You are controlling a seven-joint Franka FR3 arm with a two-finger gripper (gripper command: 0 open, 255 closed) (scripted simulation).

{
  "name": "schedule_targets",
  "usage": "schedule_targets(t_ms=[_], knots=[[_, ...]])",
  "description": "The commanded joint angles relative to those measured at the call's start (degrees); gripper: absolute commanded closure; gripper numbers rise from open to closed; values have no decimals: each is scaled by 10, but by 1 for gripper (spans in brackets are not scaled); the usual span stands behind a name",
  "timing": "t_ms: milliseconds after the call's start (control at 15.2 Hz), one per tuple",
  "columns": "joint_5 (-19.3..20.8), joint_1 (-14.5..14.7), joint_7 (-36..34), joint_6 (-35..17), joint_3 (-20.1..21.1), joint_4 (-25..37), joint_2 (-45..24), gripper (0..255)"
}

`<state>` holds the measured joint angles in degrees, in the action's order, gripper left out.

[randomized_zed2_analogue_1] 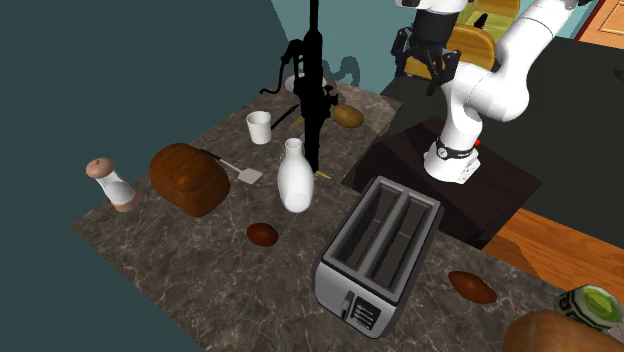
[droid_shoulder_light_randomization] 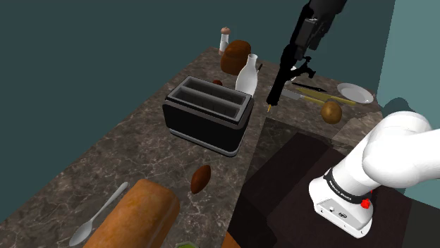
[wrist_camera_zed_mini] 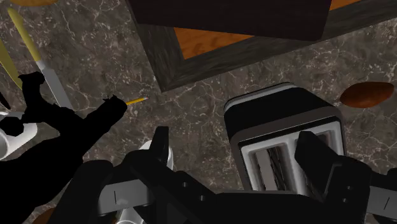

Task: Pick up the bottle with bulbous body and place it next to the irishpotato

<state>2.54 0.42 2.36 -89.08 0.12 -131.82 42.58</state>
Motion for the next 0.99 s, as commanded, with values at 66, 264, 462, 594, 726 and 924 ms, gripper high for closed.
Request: schedule_targets(t_ms=[66,264,462,594,726,924], knots=[[3,-2,6,-17,-6,-1,-14,0],[10,-6,25,-68,-25,0,-59,0],[14,-10,44,-117,-44,8,-109,0],[14,-12,57,-147,-55,17,-145,0],[13,-14,70,-175,-67,30,-182,0],[7,-15,91,-214,-83,55,-240,0]])
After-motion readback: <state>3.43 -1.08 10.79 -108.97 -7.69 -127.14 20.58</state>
